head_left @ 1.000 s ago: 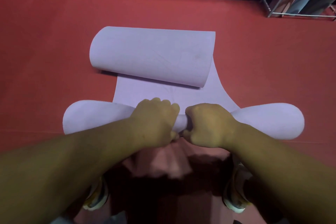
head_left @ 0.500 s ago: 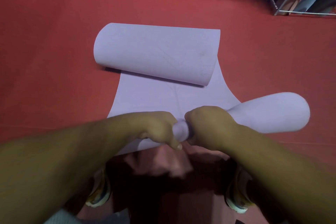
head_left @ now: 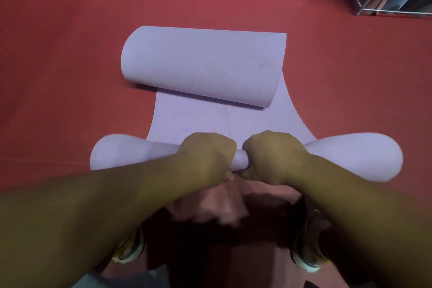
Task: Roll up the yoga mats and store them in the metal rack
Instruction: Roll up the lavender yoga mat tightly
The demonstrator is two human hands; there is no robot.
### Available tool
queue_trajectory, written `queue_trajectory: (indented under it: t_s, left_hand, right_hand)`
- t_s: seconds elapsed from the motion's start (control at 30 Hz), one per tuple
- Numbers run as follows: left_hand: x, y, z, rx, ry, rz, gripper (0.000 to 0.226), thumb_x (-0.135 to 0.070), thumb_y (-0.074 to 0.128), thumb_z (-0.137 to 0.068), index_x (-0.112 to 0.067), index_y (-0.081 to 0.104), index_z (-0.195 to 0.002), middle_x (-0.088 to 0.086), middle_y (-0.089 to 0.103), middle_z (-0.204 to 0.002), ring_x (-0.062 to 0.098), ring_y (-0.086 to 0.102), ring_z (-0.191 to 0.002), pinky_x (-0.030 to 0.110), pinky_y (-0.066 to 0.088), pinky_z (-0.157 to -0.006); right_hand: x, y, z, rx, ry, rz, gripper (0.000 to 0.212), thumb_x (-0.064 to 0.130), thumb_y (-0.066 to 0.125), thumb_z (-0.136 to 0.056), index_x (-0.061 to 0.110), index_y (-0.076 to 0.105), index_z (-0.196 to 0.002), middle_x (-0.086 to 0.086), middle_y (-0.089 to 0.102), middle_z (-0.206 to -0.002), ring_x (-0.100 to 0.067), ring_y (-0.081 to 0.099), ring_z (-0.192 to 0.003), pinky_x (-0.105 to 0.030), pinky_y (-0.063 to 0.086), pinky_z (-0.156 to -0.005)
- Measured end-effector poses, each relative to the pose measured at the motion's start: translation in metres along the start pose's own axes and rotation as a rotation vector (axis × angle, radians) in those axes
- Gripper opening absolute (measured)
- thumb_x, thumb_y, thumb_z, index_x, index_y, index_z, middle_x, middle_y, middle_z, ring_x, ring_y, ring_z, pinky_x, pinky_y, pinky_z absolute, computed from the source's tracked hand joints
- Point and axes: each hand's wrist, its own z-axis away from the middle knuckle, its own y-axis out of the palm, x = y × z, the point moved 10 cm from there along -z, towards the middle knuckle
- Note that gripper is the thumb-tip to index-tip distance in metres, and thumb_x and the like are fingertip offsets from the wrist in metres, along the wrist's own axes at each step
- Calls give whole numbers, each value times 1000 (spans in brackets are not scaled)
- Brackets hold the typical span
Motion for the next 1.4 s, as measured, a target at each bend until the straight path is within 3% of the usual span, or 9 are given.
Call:
queue_trajectory:
  t_s: [0.33,0.43,0.63,0.87,0.97,1.1,1.2,1.33,1.4]
  left_hand:
    - [10,35,-11,334,88,477,32,-43,74,-85,-18,67,-103,0,71,-102,24,68,-96,45,56,-89]
    - [5,24,-10,216,112,296,41,-51,70,-86,-23,55,-112,-6,63,-101,21,61,-98,40,52,-87]
    - [6,-13,2,-168,57,-79,46,-56,68,-82,-26,38,-102,-5,53,-91,24,58,-93,35,36,-68]
    - [11,29,-8,218,46,147,32,-45,65,-91,-24,57,-114,-4,63,-110,23,62,-99,43,54,-88]
    - [21,40,-10,339,72,380,22,-36,71,-87,-25,61,-103,-2,67,-104,23,66,-96,46,55,-90]
    - [15,49,-5,481,115,480,16,-33,73,-88,-35,60,-96,-9,67,-107,18,66,-104,43,53,-98]
    - [12,37,-9,361,129,396,27,-37,76,-84,-34,54,-100,-14,59,-97,17,61,-99,36,51,-89]
    - [8,-8,-7,-102,70,56,43,-45,73,-77,-34,44,-107,-9,52,-99,21,55,-92,36,42,-75]
    - [0,-5,-5,-129,77,-71,50,-44,72,-79,-29,41,-115,-6,48,-98,23,52,-90,37,36,-72]
  right_hand:
    - [10,3,0,3,-79,41,20,37,63,-86,26,47,-87,8,43,-69,-21,50,-75,-30,35,-65]
    - [4,10,-3,18,-62,38,17,41,64,-87,26,54,-89,6,60,-83,-22,59,-78,-31,42,-65]
    - [-7,1,-3,4,-62,-17,30,51,68,-83,27,51,-83,5,60,-83,-23,58,-77,-32,41,-62]
    - [2,4,4,-27,-78,45,40,53,74,-76,28,49,-93,6,56,-87,-23,58,-87,-34,40,-70]
    - [7,2,10,-95,-101,107,58,57,76,-72,29,48,-114,4,57,-103,-25,54,-104,-41,40,-84]
    - [5,13,12,-33,-108,-5,37,45,68,-82,26,49,-108,3,63,-98,-27,61,-96,-37,46,-77]
    - [-1,19,9,-29,-109,-42,25,49,59,-89,29,45,-95,7,56,-87,-24,62,-90,-33,43,-68]
    - [-16,19,1,21,-44,-137,28,52,63,-87,28,55,-99,6,64,-97,-24,61,-91,-37,50,-74]
    - [-17,16,0,33,-58,-134,28,50,66,-84,29,54,-100,6,66,-101,-24,60,-91,-37,50,-74]
